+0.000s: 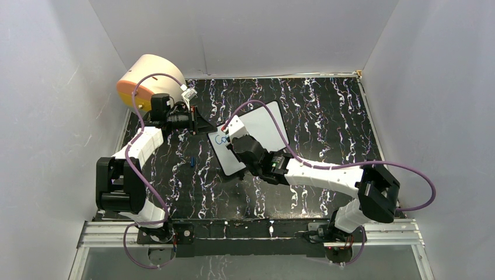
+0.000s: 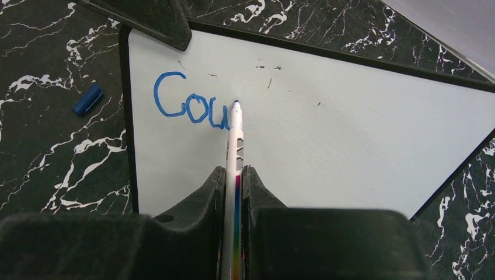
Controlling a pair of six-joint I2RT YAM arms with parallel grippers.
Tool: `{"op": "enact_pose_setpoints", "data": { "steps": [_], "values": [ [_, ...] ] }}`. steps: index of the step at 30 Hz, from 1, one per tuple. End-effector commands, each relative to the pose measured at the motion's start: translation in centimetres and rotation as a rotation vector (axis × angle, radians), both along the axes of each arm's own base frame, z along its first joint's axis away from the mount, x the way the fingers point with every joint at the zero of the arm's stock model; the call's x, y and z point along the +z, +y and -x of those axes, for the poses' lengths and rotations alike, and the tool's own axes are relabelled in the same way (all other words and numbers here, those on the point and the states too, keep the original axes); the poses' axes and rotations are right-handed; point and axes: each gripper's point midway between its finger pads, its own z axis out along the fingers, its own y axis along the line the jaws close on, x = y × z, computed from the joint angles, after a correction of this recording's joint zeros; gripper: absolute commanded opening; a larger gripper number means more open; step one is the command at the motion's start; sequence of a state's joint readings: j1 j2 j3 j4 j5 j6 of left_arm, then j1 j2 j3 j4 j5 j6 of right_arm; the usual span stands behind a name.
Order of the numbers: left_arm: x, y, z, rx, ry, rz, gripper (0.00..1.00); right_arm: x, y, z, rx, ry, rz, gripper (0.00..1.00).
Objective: Write a sentence on the whiteboard
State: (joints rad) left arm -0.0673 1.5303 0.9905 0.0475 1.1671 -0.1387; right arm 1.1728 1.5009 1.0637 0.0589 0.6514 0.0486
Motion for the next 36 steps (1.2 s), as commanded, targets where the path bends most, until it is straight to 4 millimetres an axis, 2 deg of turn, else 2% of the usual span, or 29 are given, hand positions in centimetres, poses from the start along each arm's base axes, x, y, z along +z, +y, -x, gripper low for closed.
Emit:
{"op": "enact_pose_setpoints", "data": {
  "steps": [1, 23, 36],
  "values": [
    [-1.1, 0.1, -0.2, 0.008, 0.031, -0.023, 0.0, 0.0, 0.0, -0.5, -0.022, -0.01, -0.008, 0.0],
    [-1.2, 0.1, -0.2, 0.009, 0.036, -0.023, 0.0, -2.4, -1.4, 0.8, -0.023, 0.082, 0.051, 0.0],
    [-1.2, 0.1, -0.2, 0.011, 0.037, -0.024, 0.0, -1.9, -1.1, 0.8, -0.015, 0.073, 0.033, 0.0]
  ]
}}
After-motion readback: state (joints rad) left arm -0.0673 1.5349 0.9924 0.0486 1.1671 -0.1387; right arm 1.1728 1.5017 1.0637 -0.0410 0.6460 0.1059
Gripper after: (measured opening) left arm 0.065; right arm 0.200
